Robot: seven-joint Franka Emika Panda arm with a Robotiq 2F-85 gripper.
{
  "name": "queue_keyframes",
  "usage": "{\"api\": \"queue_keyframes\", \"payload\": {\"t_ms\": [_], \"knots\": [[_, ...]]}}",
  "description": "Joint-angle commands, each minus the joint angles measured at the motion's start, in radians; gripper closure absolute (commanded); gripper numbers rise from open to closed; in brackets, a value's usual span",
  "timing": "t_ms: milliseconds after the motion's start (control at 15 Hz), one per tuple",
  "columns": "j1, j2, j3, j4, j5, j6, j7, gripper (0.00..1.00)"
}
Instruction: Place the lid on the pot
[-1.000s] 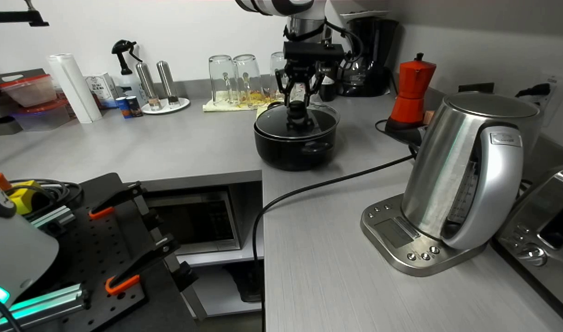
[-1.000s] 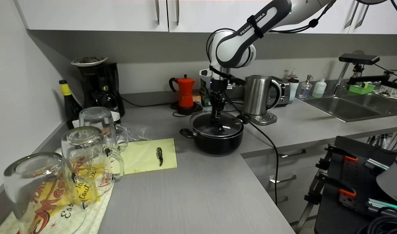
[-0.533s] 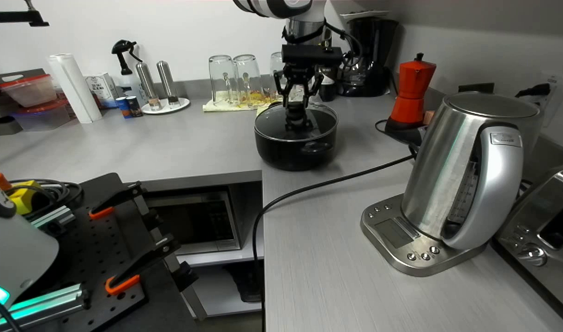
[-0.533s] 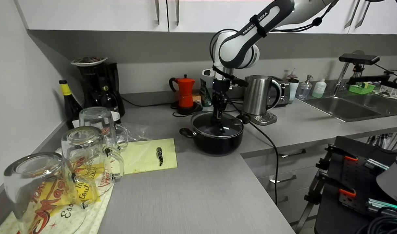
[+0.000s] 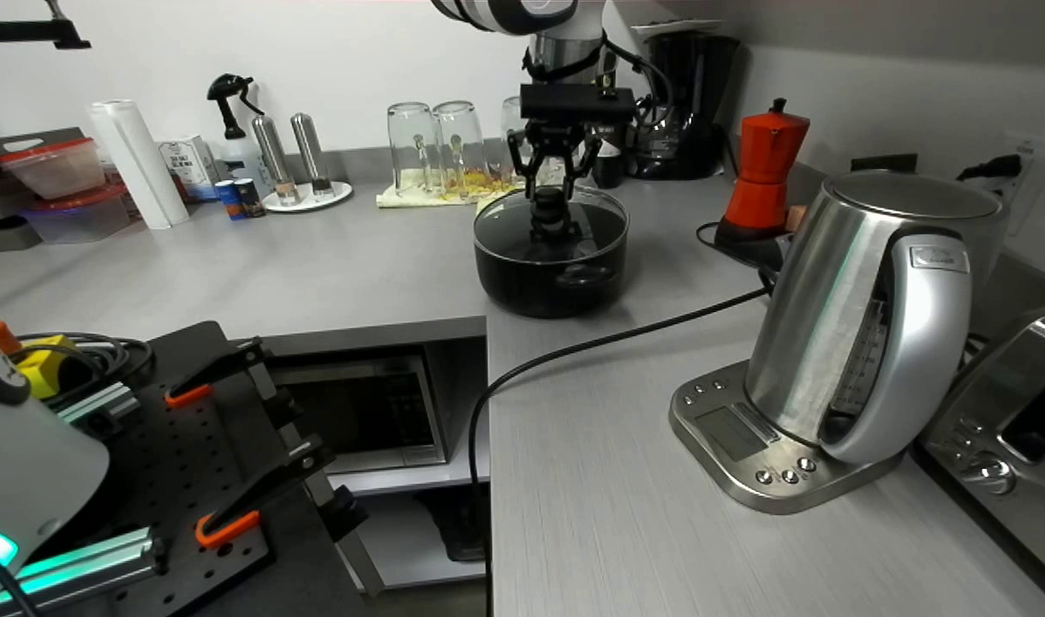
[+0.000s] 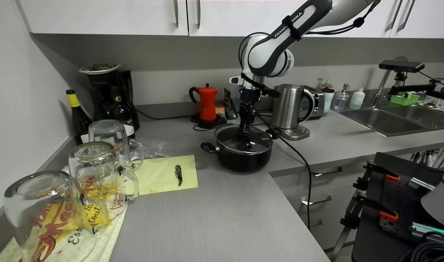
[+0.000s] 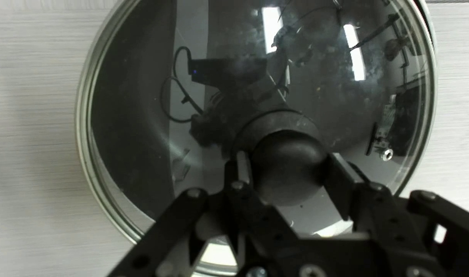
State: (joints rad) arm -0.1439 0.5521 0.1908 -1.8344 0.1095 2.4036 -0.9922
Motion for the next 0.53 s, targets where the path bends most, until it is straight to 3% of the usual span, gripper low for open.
{"api": "queue_keyframes", "payload": {"t_ms": [0,467], "knots": [[-0.008,-0.05,0.001,-0.043,0.021,0.015,-0.022,0.75],[0.002,-0.055,-0.006,-0.034,0.01,0.007,-0.01,0.75]]}}
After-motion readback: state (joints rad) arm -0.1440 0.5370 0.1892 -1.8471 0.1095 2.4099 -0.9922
